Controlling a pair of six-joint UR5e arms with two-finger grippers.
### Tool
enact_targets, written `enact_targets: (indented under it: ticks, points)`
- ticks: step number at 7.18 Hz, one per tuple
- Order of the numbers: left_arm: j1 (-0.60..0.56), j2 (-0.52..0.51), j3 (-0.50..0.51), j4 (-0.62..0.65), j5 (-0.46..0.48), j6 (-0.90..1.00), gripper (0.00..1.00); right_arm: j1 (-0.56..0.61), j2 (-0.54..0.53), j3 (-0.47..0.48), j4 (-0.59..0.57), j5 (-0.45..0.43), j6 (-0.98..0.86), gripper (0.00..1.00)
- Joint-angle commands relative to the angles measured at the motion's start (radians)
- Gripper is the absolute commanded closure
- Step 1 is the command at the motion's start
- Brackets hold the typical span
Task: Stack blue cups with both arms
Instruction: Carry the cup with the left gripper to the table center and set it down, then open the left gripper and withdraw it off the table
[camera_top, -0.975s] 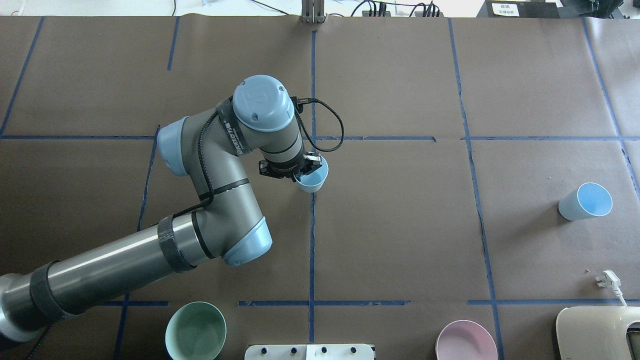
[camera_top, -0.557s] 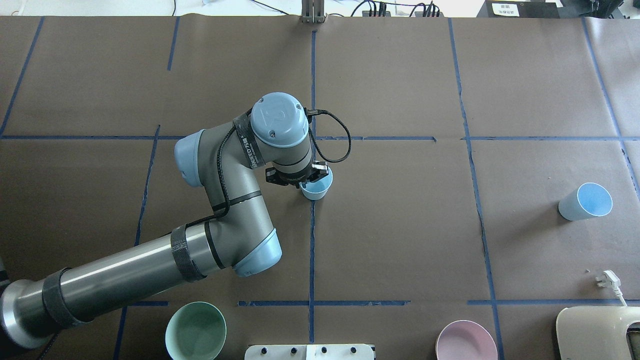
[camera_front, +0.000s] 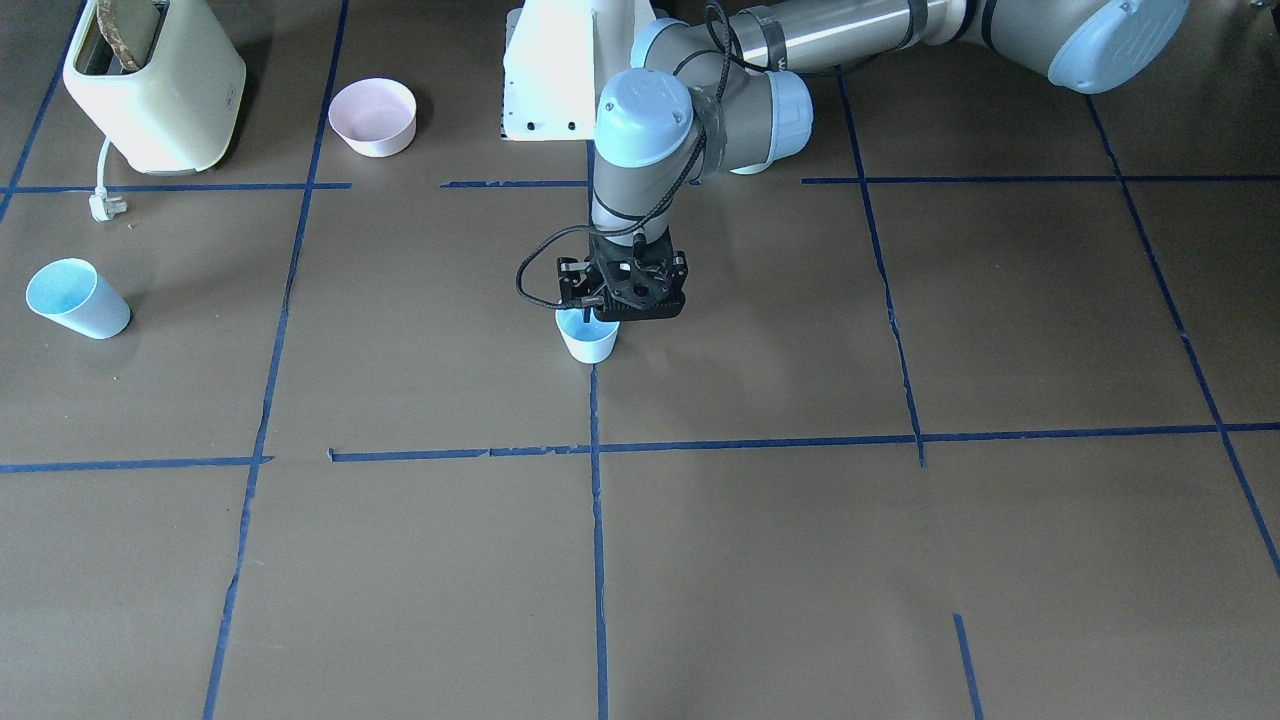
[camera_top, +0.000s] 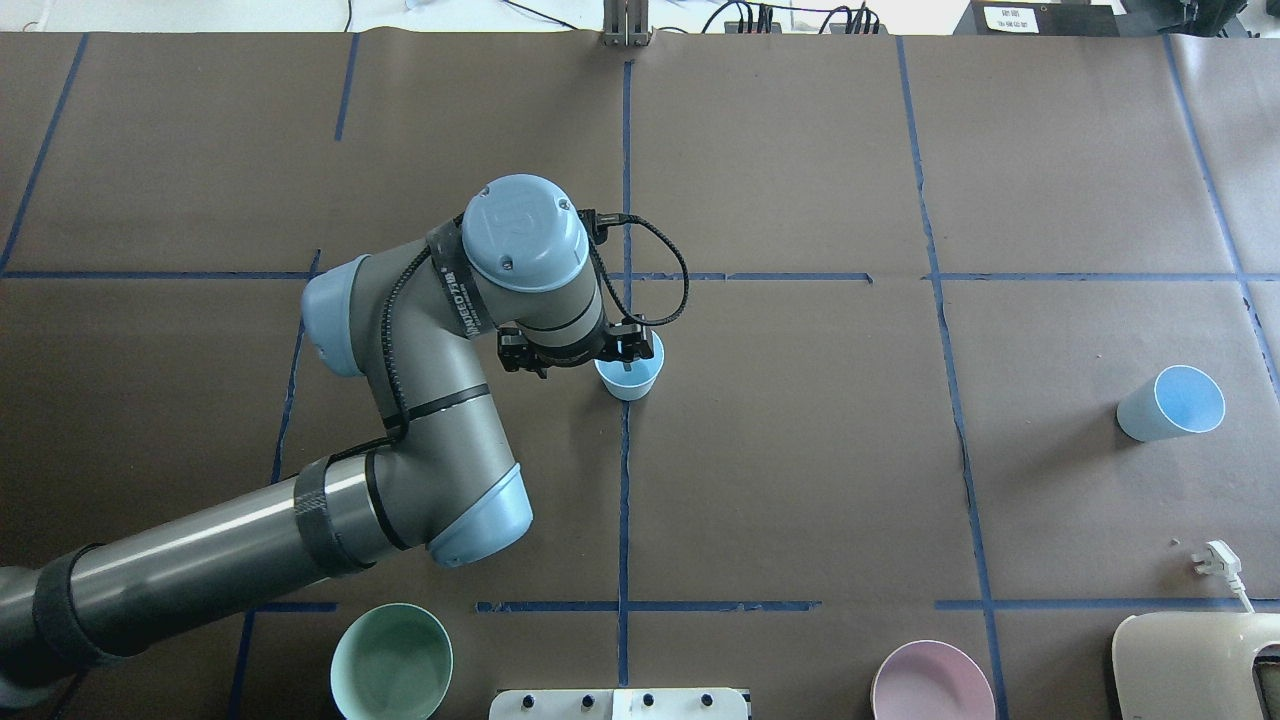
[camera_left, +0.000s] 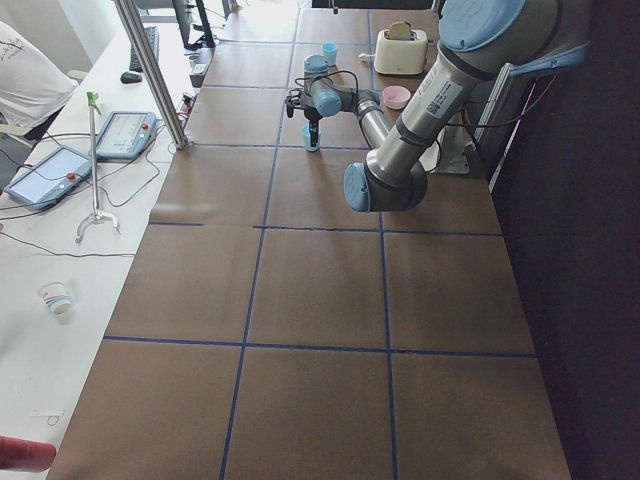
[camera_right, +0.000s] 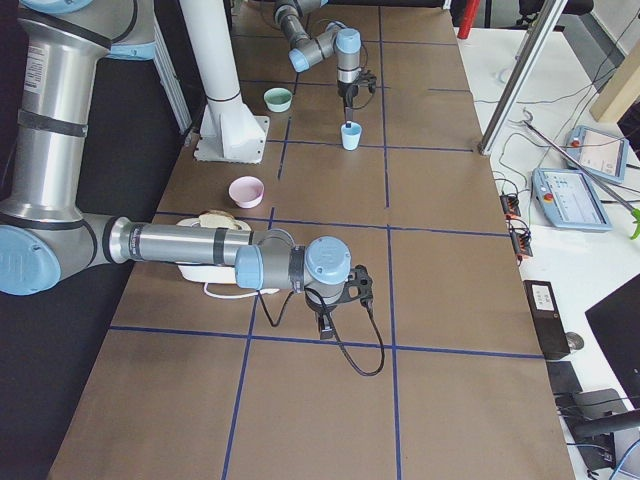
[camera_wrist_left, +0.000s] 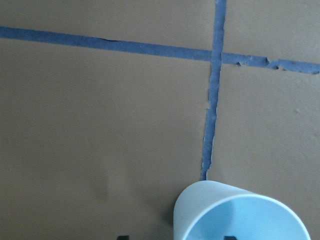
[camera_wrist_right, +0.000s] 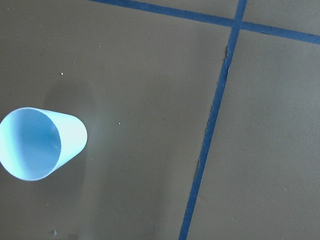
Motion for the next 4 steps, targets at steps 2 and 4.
enact_targets:
  ticks: [2, 4]
  points:
    - [-0.193, 0.367, -0.355, 0.079, -0.161, 0.402, 0.00, 0.000, 0.000, -0.002, 0.000, -0.002, 0.001, 0.00]
    - [-0.439, 0.660, -0.423, 0.071, -0.246, 0.873, 0.00, 0.000, 0.002, -0.002, 0.000, -0.002, 0.001, 0.00]
